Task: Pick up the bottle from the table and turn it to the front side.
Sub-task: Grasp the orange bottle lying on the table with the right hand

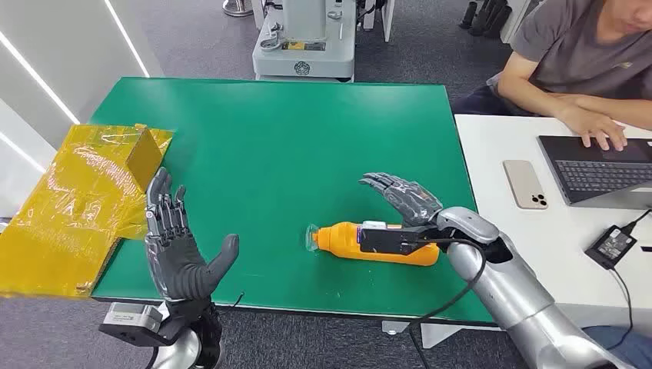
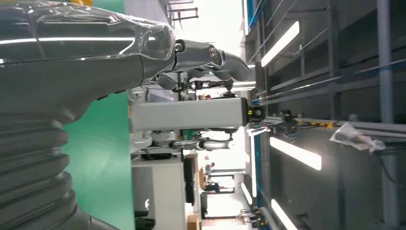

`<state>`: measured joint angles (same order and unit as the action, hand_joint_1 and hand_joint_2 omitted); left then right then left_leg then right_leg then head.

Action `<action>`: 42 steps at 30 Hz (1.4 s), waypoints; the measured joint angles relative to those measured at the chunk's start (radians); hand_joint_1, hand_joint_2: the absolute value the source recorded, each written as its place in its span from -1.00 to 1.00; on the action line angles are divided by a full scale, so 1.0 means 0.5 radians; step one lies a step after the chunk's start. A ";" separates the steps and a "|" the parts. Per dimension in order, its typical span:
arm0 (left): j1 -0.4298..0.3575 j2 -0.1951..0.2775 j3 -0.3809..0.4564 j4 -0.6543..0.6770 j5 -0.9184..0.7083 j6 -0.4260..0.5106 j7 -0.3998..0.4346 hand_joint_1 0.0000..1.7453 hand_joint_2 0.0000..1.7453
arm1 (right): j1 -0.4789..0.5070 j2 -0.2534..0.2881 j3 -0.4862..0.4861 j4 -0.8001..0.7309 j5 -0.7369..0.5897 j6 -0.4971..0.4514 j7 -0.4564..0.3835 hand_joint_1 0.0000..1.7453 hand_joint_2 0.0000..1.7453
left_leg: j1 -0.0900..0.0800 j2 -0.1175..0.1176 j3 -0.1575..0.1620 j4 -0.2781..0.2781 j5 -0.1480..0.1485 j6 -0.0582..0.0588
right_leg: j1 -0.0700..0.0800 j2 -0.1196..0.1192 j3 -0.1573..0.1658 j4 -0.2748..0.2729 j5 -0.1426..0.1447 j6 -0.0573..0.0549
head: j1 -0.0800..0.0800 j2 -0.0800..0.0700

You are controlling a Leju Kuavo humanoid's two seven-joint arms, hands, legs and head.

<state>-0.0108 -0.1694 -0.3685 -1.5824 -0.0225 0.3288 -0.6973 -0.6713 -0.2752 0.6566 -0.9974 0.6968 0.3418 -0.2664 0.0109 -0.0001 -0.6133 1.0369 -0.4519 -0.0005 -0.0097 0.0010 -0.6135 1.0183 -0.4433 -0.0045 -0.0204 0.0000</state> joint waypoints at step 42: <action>-0.183 0.015 -0.035 0.174 0.088 0.003 0.041 -1.00 1.00 | -0.342 -0.008 0.533 0.893 -0.198 0.149 0.112 -1.00 1.00 | 0.000 -0.001 0.001 0.004 0.000 0.001 | 0.000 0.000 0.003 -0.002 0.003 0.003 | 0.000 0.000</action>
<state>-0.1022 -0.1619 -0.3860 -1.4952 0.0215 0.3306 -0.6766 -0.8424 -0.2792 0.9229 -0.5509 0.5976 0.4164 -0.2104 0.0108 -0.0006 -0.6125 1.0389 -0.4518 0.0002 -0.0097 0.0009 -0.6117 1.0172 -0.4418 -0.0028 -0.0206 0.0000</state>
